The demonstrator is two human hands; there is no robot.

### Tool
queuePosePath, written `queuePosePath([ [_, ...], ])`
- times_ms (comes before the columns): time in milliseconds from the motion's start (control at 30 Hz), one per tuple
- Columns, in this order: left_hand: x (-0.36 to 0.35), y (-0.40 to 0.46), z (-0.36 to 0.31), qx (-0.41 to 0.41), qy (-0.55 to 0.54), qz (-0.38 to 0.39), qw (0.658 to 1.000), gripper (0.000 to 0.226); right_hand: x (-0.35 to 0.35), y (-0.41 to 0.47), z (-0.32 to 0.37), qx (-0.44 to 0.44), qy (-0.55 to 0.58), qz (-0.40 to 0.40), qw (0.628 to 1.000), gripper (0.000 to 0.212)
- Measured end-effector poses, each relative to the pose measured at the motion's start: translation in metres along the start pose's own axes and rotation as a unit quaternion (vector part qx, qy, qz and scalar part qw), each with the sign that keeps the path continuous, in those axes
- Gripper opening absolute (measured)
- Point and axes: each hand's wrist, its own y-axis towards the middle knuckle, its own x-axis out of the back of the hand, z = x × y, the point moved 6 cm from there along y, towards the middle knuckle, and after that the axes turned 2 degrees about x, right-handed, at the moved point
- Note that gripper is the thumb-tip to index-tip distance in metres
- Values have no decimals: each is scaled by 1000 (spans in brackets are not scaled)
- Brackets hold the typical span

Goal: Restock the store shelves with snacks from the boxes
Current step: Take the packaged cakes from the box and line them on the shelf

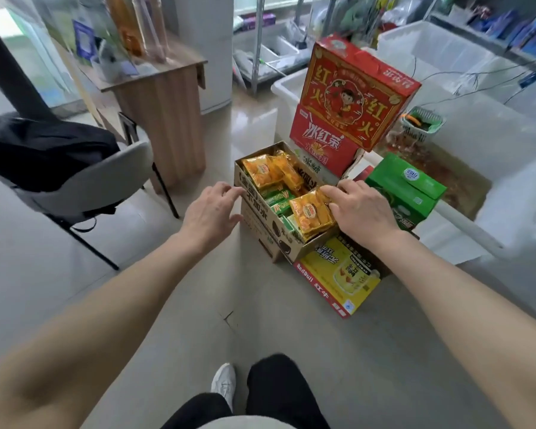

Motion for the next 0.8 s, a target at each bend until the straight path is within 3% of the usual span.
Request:
queuePosePath([
  [233, -66, 172, 27, 18, -20, 17, 999, 55, -100, 153, -107, -15, 27, 40, 999, 41],
  [433, -157, 292, 52, 95, -68, 73, 990, 61, -218, 271, -200, -42, 79, 111, 990, 40],
  [600, -239, 348, 72, 181, -95, 150, 967, 63, -318, 333, -253, -70, 119, 185, 973, 40],
  [800, -357, 371, 99, 264, -97, 270, 921, 61, -444, 366, -267, -78, 158, 264, 948, 42],
])
